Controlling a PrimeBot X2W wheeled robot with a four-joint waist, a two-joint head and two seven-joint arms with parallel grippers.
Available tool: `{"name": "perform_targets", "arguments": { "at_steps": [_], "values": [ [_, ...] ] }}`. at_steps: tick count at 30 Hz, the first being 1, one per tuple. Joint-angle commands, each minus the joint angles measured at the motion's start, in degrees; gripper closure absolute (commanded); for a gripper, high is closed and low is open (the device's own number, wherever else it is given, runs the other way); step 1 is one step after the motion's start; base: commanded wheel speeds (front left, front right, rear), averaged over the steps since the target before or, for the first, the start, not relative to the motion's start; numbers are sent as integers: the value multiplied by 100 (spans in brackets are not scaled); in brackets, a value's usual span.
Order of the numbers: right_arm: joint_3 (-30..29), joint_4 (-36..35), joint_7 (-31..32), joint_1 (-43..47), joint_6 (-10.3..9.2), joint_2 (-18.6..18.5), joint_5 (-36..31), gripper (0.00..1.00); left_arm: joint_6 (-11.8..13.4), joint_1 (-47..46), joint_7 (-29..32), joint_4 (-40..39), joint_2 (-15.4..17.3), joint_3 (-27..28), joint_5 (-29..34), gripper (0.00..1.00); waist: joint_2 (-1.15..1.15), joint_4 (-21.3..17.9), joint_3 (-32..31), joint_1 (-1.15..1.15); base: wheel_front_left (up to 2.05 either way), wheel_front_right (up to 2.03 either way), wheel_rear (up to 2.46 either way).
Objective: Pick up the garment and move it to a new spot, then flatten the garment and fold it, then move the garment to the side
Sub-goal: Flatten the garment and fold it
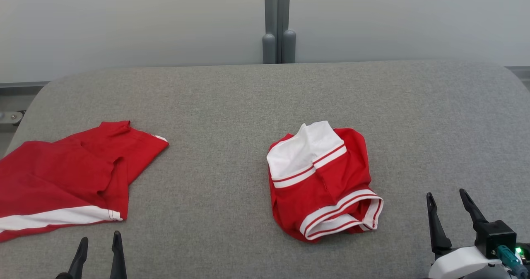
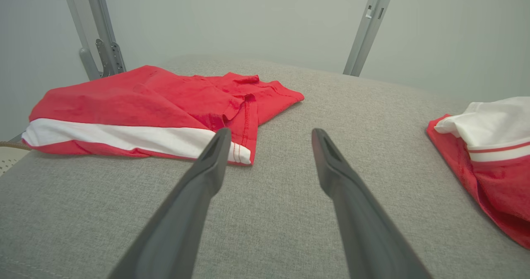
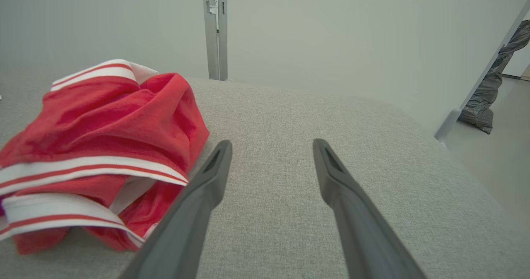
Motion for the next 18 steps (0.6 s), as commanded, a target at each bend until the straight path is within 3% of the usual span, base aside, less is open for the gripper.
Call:
{"name": "perform_targets", "arguments": {
  "at_steps": [1, 18],
  "values": [
    [-3, 8, -3, -17, -10, 8, 48, 0, -49, -5, -17, 20, -13, 62, 46, 0, 0, 0, 7, 0, 0, 0, 0],
    [54, -6, -3, -30, -10, -4, 73, 0, -314, -118, -17, 144, -292, 278, 347, 0, 0, 1, 53, 0, 0, 0, 0]
  ]
}}
